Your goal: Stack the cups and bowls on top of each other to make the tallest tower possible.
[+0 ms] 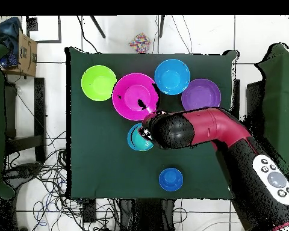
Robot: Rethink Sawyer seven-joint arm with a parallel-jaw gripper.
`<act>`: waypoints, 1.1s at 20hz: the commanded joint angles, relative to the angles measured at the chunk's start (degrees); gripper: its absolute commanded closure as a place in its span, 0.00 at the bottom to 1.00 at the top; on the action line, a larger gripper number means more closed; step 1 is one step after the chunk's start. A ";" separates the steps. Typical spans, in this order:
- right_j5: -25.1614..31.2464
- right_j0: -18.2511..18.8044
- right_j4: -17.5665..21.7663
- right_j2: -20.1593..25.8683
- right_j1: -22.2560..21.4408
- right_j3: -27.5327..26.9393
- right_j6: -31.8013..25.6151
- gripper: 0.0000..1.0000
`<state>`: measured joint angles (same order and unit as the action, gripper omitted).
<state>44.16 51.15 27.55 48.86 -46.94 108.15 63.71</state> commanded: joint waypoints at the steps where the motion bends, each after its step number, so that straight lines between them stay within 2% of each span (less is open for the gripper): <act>1: -3.27 -0.30 5.59 -4.42 2.01 3.13 1.39 1.00; 9: -5.16 -0.51 7.05 -5.13 3.03 5.02 2.62 1.00; 14: -5.68 -0.85 6.60 -5.71 2.72 6.10 3.09 1.00; 22: -5.67 -1.41 6.40 -6.36 2.14 4.87 2.72 1.00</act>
<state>40.69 51.27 29.90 45.58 -46.40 111.59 63.71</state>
